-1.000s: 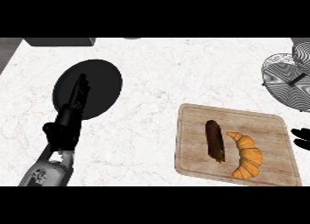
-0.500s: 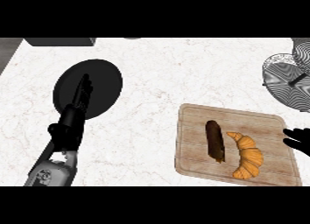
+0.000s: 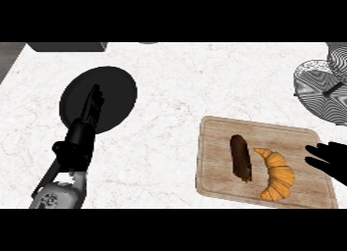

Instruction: Pick the croissant from the cutting board and place it in the tiered basket

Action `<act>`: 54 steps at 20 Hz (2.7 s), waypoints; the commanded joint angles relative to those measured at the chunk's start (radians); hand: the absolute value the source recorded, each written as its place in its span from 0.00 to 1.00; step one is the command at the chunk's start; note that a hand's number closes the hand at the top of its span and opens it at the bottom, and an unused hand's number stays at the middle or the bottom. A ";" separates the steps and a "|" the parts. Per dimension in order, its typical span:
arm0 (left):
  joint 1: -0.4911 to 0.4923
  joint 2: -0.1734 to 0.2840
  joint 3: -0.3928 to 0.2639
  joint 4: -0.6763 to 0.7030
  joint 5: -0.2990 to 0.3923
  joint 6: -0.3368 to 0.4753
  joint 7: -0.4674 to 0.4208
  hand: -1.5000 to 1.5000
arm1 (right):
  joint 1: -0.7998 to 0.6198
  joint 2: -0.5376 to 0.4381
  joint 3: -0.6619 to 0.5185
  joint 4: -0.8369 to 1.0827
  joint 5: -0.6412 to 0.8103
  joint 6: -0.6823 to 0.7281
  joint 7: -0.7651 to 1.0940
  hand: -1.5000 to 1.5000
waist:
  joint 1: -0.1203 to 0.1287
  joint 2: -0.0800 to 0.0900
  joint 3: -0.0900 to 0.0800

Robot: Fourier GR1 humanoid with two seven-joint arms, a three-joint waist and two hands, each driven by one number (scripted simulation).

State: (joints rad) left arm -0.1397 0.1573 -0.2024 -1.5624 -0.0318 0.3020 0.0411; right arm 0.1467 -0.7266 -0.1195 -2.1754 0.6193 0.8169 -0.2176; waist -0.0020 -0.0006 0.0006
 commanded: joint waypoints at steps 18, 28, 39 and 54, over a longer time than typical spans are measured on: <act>0.005 -0.068 0.048 -0.006 -0.062 -0.053 0.014 0.50 | -0.026 0.142 0.048 0.216 0.281 -0.089 -0.126 0.00 | 0.001 0.000 0.000; -0.057 -0.081 0.119 0.137 -0.073 -0.079 -0.092 0.50 | -0.079 0.180 0.088 0.316 0.312 -0.133 -0.191 0.00 | -0.001 0.001 -0.001; -0.019 -0.118 0.094 0.055 -0.114 -0.087 -0.034 0.50 | -0.109 0.238 0.129 0.311 0.370 -0.085 -0.140 0.00 | -0.001 0.000 -0.001; 0.003 -0.120 0.115 -0.012 -0.128 -0.128 0.032 0.50 | -0.129 0.292 0.147 0.403 0.440 -0.122 -0.179 0.00 | 0.000 0.000 -0.001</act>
State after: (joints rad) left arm -0.1245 0.0387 -0.0985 -1.5715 -0.1559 0.1835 0.0490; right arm 0.0080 -0.4305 0.0446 -1.7345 1.0612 0.6553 -0.3841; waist -0.0004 -0.0003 0.0001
